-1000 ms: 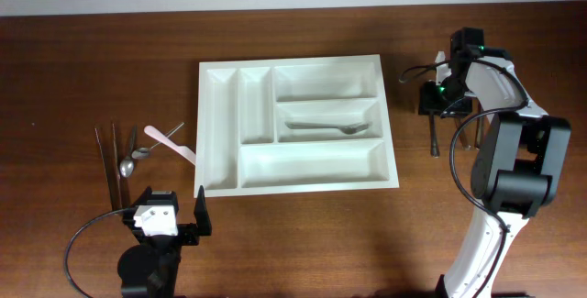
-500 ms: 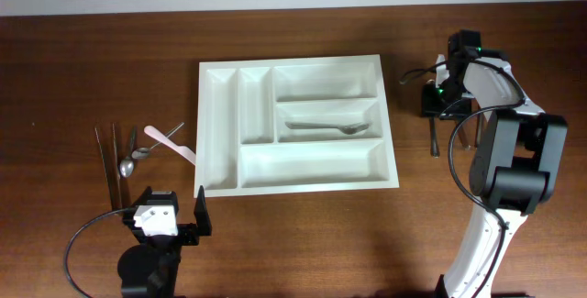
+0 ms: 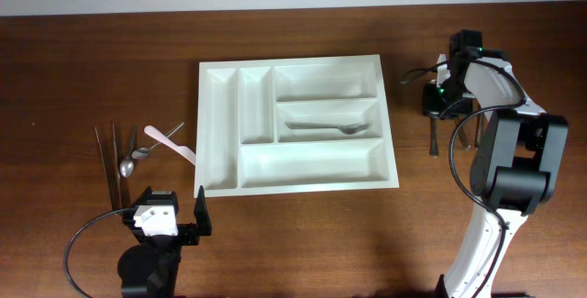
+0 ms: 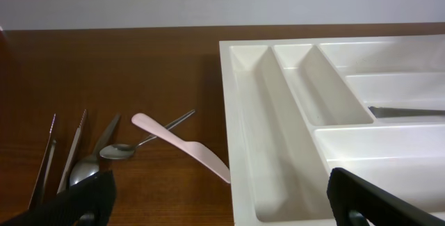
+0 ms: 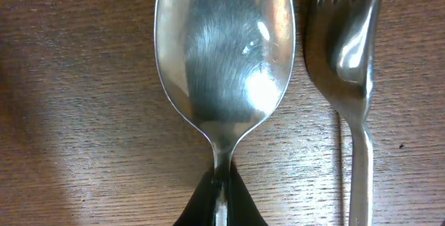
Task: Pack container
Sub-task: 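Lift the spoon with the right gripper and carry it over the tray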
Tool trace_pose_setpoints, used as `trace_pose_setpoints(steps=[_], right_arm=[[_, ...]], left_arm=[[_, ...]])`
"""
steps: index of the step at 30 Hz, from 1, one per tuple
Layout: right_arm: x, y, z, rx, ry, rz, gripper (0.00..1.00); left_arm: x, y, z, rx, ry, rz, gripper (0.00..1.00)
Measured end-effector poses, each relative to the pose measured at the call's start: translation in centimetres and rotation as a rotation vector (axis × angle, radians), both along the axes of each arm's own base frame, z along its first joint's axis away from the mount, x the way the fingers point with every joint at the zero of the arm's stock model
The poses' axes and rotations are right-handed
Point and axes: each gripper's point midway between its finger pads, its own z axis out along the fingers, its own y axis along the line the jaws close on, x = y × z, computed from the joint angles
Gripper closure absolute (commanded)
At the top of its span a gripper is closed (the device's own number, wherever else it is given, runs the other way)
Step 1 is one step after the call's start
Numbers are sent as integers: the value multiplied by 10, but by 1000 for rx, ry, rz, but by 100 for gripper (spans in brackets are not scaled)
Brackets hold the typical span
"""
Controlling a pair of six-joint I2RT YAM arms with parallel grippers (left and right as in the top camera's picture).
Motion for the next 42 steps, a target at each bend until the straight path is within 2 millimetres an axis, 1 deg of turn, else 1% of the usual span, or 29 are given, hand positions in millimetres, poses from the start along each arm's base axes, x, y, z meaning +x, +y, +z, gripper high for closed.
trace_pose_setpoints(steps=[14, 20, 35, 38, 40, 42], right_arm=[[-3, 0, 1, 2, 15, 0, 96], [-6, 1, 4, 5, 33, 0, 96], [7, -1, 30, 0, 3, 0, 96], [14, -1, 40, -3, -17, 6, 96], [23, 2, 52, -9, -46, 25, 96], [34, 9, 66, -17, -85, 59, 96]], left_arm=[[0, 0, 0, 0, 0, 0, 1], [0, 0, 0, 0, 0, 0, 1], [0, 0, 0, 0, 0, 0, 1], [0, 0, 0, 0, 0, 0, 1], [0, 0, 0, 0, 0, 0, 1], [0, 0, 0, 0, 0, 0, 1]])
